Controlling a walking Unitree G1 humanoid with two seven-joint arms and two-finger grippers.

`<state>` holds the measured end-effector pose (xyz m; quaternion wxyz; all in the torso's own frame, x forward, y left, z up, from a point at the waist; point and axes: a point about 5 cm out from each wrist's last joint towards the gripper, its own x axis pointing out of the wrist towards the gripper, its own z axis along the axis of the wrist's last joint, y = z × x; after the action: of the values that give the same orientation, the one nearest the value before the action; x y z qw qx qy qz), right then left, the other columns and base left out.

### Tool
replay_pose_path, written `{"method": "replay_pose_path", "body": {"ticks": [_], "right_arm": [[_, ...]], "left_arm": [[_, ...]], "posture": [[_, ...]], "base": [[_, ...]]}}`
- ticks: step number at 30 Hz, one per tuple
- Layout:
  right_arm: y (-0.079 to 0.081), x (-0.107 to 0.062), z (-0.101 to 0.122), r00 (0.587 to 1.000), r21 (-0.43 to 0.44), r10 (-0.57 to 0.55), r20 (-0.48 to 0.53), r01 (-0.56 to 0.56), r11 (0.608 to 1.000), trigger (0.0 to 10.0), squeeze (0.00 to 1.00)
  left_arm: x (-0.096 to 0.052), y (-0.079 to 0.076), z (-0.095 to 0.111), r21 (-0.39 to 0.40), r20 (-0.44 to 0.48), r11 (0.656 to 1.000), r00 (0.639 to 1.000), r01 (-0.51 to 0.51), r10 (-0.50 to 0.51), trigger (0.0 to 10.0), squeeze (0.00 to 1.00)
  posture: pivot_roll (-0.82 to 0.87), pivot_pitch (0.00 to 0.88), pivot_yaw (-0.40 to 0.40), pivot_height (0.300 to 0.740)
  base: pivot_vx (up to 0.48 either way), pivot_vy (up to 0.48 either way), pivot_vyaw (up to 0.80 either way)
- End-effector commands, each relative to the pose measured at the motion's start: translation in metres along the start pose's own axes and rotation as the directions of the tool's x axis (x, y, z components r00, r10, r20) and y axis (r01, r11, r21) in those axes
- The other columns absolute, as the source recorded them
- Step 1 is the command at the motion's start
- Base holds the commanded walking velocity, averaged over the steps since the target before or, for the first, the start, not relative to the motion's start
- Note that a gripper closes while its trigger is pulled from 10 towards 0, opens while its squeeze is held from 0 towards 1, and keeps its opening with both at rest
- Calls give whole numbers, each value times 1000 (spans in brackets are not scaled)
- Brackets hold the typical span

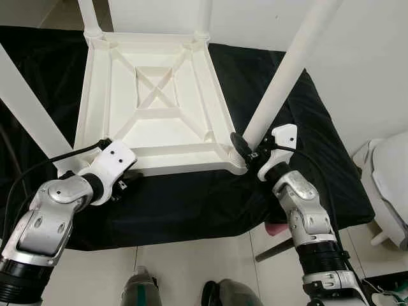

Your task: Building children table

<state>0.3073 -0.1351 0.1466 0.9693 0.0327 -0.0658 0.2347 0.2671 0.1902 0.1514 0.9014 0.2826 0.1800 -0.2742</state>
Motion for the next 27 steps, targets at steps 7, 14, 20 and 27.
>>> {"method": "replay_pose_path", "body": {"ticks": [7, 14, 20, 27], "right_arm": [[-8, 10, 4, 997, -20, -79, 18, 80, 997, 10000, 0], [-13, 12, 11, 994, -2, -104, 43, 105, 995, 10000, 1000], [-9, 10, 20, 994, -10, -51, 97, 52, 999, 10000, 0], [-9, 7, 27, 988, 4, -27, 149, 27, 1000, 10000, 0]], "left_arm": [[6, 13, 7, -1, 18, 995, 995, -96, 96, 10000, 0], [12, 8, 10, -32, 53, 994, 993, -102, 103, 10000, 0], [13, 7, 8, -34, 52, 992, 991, -118, 120, 10000, 0], [10, 4, 20, -86, 156, 995, 986, -52, 65, 10000, 1000]], "posture": [[-4, 43, -83, 740], [0, 42, -90, 740], [-5, 46, -96, 740], [-9, 50, -94, 740]], "base": [[0, 0, 0], [0, 0, 0], [0, 0, 0], [0, 0, 0]]}}
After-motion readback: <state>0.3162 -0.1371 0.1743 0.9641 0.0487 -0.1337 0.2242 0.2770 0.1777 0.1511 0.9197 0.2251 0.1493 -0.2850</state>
